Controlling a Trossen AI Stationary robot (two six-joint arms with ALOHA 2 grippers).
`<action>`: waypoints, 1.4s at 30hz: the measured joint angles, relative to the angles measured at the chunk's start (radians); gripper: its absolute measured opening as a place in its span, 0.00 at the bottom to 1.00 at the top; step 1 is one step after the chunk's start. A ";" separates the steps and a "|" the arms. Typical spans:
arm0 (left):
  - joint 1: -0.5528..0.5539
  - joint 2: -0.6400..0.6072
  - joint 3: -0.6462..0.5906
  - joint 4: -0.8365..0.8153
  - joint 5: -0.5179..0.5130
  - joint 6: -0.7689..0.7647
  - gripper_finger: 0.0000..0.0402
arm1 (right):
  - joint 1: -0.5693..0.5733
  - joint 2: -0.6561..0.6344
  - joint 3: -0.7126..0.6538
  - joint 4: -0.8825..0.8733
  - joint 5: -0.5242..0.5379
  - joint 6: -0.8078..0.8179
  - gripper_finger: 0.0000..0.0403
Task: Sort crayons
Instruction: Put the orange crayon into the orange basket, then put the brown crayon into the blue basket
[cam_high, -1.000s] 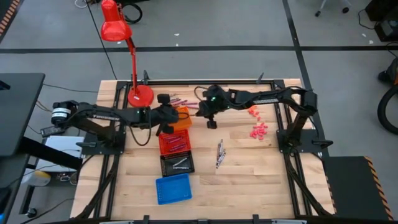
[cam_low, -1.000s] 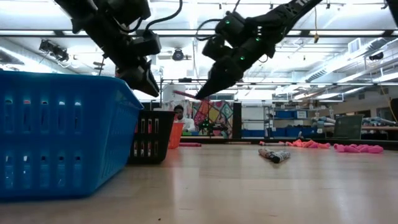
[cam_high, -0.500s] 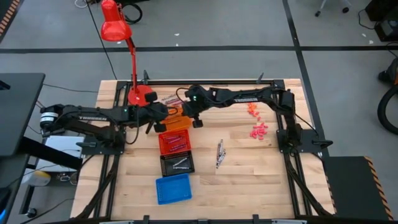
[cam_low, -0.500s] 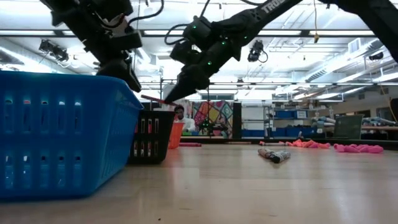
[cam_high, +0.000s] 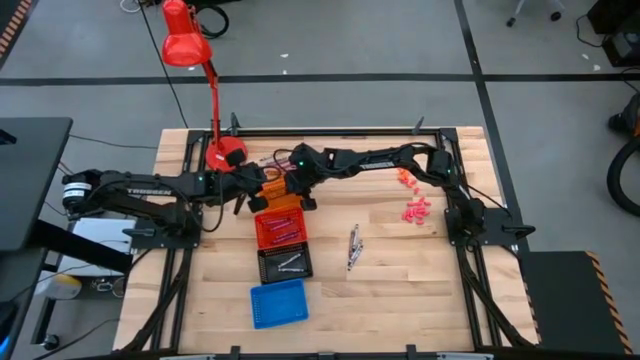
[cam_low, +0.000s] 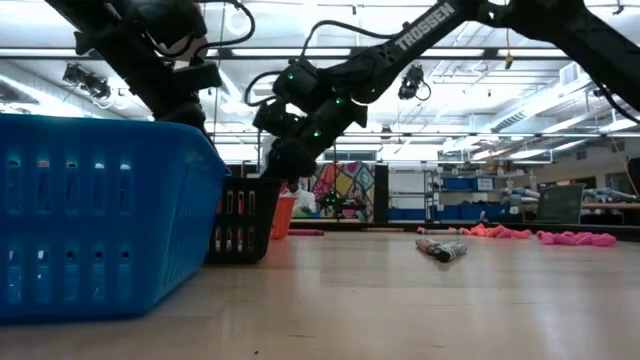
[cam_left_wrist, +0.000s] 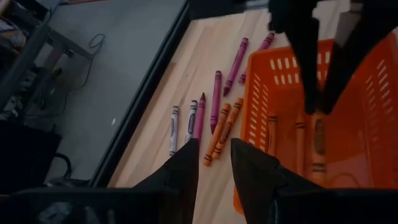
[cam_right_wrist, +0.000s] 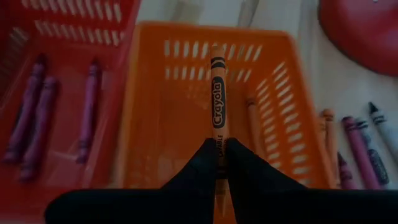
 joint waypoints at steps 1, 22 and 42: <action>0.000 0.000 0.000 0.003 0.000 0.000 0.26 | -0.002 0.000 -0.002 -0.015 0.002 0.003 0.09; 0.032 0.000 0.000 0.026 0.036 0.013 0.26 | -0.008 -0.058 -0.003 -0.075 0.098 -0.013 0.19; 0.424 0.214 0.001 0.274 0.423 0.079 0.26 | -0.090 -0.328 -0.339 0.079 0.170 0.054 0.18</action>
